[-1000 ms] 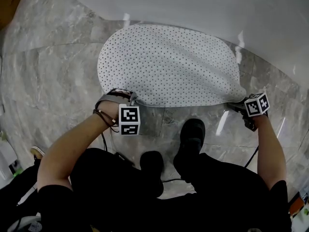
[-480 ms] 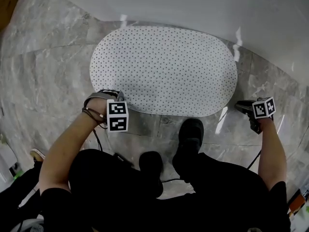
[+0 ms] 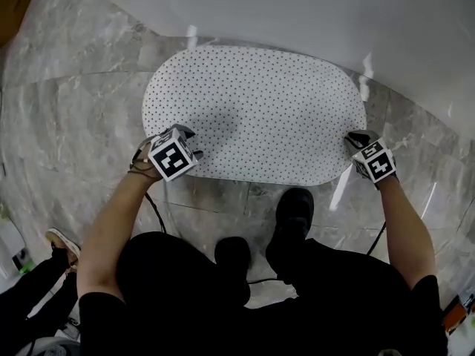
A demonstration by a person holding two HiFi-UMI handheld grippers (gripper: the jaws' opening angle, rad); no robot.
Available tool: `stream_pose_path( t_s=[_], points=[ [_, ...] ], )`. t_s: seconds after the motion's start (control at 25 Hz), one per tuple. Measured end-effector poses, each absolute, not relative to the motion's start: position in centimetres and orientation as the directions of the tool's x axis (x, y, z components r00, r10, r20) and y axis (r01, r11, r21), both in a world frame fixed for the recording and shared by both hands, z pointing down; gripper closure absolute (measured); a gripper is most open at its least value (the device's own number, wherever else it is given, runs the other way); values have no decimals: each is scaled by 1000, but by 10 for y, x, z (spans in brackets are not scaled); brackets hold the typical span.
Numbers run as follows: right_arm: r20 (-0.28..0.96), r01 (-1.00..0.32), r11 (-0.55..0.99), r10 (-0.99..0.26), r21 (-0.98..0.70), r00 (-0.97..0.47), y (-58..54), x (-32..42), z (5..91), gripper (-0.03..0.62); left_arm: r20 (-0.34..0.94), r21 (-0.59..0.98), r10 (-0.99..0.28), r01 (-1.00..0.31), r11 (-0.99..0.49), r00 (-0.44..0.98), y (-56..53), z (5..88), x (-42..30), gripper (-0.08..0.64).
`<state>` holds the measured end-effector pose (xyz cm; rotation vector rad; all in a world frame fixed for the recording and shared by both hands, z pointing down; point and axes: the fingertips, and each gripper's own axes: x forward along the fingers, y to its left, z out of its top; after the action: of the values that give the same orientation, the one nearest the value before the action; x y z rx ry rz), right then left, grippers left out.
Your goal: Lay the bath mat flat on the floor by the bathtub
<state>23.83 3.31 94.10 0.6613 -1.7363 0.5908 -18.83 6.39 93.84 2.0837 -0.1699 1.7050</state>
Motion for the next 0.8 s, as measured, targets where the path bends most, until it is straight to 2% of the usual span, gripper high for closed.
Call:
stream_pose_path(
  t_s=[0.08, 0.12, 0.28, 0.48, 0.6, 0.64, 0.68, 0.8],
  points=[
    [975, -685, 727, -111, -53, -194, 34, 237, 940, 514, 973, 198, 134, -385, -901, 186, 56, 946, -192, 369],
    [977, -690, 722, -105, -54, -186, 34, 237, 940, 514, 981, 165, 112, -373, -913, 160, 54, 948, -193, 417],
    [990, -699, 714, -79, -27, -119, 31, 236, 942, 511, 989, 117, 79, -348, -930, 122, 49, 950, -194, 436],
    [998, -691, 720, 17, -58, -65, 31, 236, 946, 511, 982, 178, 139, -399, -899, 125, 44, 951, -195, 482],
    [998, -683, 728, 67, -62, -19, 29, 233, 948, 511, 980, 195, 144, -486, -852, 140, 42, 951, -197, 514],
    [995, -660, 747, 96, -72, 0, 30, 232, 947, 511, 979, 196, 138, -530, -825, 147, 40, 950, -200, 545],
    [991, -629, 772, 133, -90, 22, 33, 234, 943, 512, 981, 190, 125, -572, -798, 151, 38, 948, -202, 546],
    [977, -617, 781, 194, -96, 93, 30, 251, 899, 551, 992, 103, 31, -645, -757, 122, 26, 916, -211, 551]
  ],
)
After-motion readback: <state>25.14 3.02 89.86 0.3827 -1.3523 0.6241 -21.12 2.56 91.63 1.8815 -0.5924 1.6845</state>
